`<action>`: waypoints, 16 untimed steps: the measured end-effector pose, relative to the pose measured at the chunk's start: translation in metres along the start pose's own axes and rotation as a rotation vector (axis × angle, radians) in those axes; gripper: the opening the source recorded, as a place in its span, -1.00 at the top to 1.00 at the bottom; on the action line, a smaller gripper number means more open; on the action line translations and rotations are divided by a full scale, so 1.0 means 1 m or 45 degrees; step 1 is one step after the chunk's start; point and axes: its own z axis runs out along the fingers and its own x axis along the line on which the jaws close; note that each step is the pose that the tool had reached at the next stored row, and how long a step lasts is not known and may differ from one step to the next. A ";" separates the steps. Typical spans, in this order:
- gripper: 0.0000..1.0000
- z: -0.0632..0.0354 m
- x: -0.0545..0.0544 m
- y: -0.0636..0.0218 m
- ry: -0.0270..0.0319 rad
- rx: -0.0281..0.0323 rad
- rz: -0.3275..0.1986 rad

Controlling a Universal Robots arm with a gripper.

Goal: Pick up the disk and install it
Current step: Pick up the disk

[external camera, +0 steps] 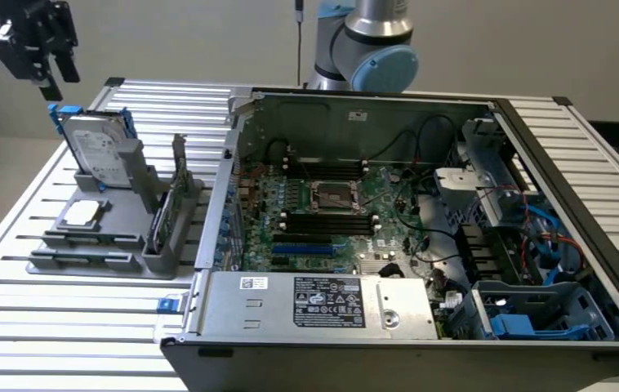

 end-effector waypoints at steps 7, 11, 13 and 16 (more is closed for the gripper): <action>-0.19 0.0079 0.000 0.0022 0.0002 0.0239 -0.049; -0.19 0.0141 0.000 0.0045 0.0005 0.0347 -0.055; -0.19 0.0176 -0.001 0.0055 0.0006 0.0402 -0.055; -0.19 0.0230 -0.001 0.0066 0.0007 0.0470 -0.055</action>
